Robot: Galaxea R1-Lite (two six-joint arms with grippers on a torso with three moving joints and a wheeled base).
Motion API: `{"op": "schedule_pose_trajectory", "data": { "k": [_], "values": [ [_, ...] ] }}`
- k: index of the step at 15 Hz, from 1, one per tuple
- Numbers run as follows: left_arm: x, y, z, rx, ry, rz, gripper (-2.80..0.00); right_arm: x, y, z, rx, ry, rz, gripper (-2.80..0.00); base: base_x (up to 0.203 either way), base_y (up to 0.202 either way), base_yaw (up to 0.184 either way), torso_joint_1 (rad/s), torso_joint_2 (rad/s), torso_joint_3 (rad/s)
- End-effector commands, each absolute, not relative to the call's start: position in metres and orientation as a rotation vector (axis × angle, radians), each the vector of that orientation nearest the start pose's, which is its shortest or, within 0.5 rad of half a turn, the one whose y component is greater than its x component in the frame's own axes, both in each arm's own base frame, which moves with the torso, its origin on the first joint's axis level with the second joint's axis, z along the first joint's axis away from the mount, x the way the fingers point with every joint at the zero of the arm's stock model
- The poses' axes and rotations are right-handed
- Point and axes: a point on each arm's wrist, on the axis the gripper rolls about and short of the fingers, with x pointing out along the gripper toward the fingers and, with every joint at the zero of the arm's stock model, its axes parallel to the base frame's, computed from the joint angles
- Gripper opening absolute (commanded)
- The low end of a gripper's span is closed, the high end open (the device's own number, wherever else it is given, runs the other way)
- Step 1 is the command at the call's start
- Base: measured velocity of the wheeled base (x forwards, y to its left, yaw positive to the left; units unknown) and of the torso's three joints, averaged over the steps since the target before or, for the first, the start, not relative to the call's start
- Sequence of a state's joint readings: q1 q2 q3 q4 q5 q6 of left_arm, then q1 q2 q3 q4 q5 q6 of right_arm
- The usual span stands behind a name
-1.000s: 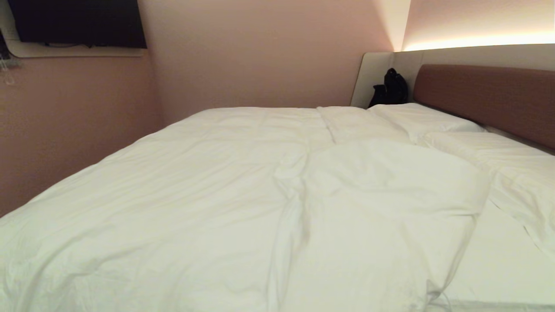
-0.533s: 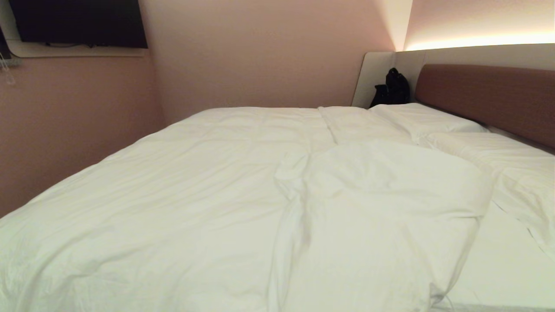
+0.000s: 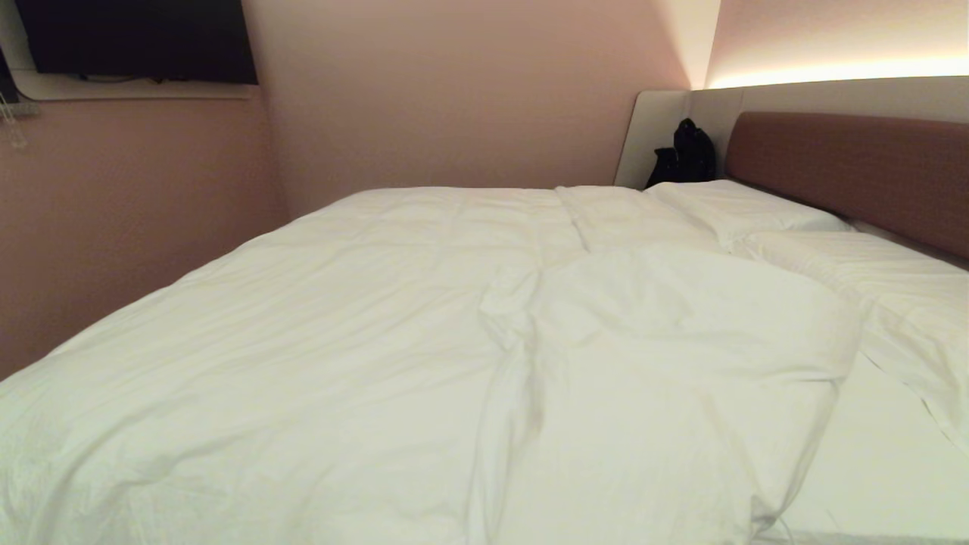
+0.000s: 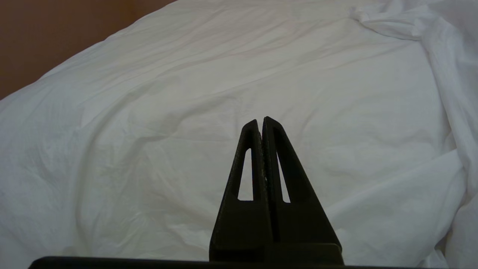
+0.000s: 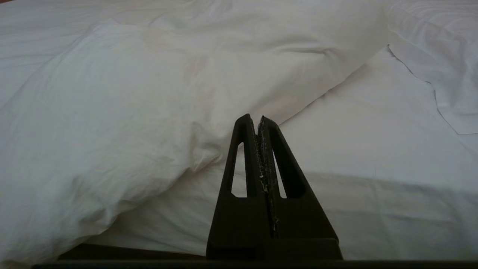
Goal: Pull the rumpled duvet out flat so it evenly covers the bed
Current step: Hold the folded corner of the quilt
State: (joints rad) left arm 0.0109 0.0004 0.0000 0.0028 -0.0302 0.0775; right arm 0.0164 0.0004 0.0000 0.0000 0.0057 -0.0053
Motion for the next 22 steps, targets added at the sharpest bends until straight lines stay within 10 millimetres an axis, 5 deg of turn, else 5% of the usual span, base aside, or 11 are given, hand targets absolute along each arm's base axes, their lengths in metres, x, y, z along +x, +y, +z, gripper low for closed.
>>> {"op": "schedule_pose_trajectory", "data": {
  "k": [1, 11, 22],
  "values": [
    [-0.0228, -0.0009, 0.0752, 0.078, 0.002, -0.02, -2.8, -0.0228, -0.0002, 0.0755, -0.005, 0.0, 0.023, -2.8, 0.0, 0.0, 0.0, 0.0, 0.0, 0.0],
    [-0.0228, -0.0005, 0.0752, 0.078, 0.003, 0.0, -2.8, -0.0228, -0.0002, 0.0755, -0.006, 0.0, 0.023, -2.8, 0.0, 0.0, 0.0, 0.0, 0.0, 0.0],
    [-0.0228, -0.0006, 0.0752, 0.077, 0.003, -0.005, -2.8, -0.0227, -0.0003, 0.0755, -0.013, 0.001, 0.02, -2.8, -0.123, 0.0, 0.001, 0.002, 0.0, 0.002]
  ]
}}
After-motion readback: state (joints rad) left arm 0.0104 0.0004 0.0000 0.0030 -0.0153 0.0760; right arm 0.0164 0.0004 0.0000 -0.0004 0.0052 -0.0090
